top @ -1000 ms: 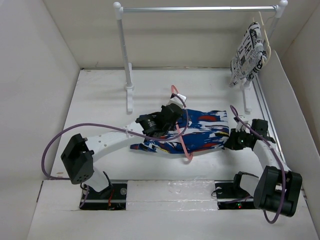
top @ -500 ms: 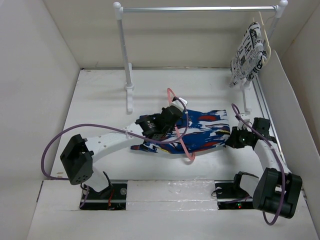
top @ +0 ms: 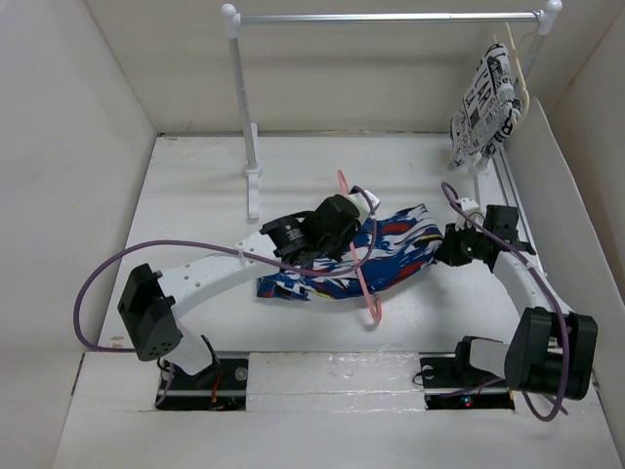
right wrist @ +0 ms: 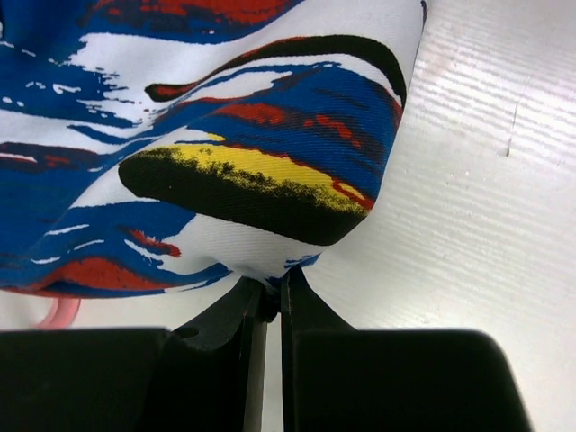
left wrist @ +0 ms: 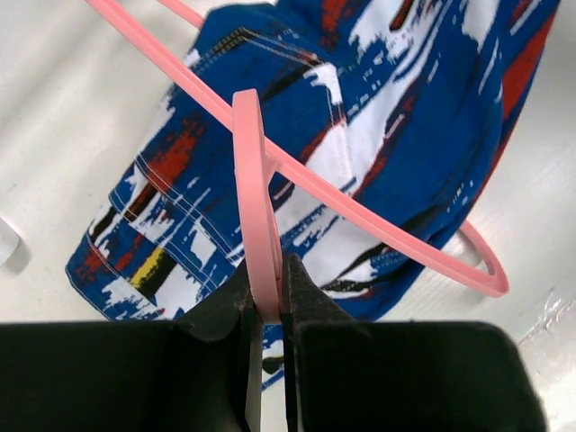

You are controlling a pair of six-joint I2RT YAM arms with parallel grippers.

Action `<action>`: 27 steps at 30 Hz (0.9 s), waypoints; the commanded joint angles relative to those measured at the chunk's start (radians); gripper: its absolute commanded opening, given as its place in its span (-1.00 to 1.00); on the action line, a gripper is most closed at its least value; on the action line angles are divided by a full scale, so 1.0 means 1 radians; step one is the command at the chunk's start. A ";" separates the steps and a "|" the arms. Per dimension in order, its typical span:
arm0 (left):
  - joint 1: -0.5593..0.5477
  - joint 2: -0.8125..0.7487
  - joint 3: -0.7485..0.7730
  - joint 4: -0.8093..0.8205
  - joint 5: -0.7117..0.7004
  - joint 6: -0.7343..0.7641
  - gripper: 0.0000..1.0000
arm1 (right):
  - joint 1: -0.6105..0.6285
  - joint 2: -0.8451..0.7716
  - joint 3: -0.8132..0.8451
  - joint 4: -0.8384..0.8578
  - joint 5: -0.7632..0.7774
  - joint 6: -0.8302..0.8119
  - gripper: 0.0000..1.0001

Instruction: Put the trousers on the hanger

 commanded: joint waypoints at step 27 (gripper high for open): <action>-0.009 0.074 0.258 -0.296 -0.260 -0.285 -1.00 | 0.011 -0.189 0.056 -0.160 0.145 -0.067 0.00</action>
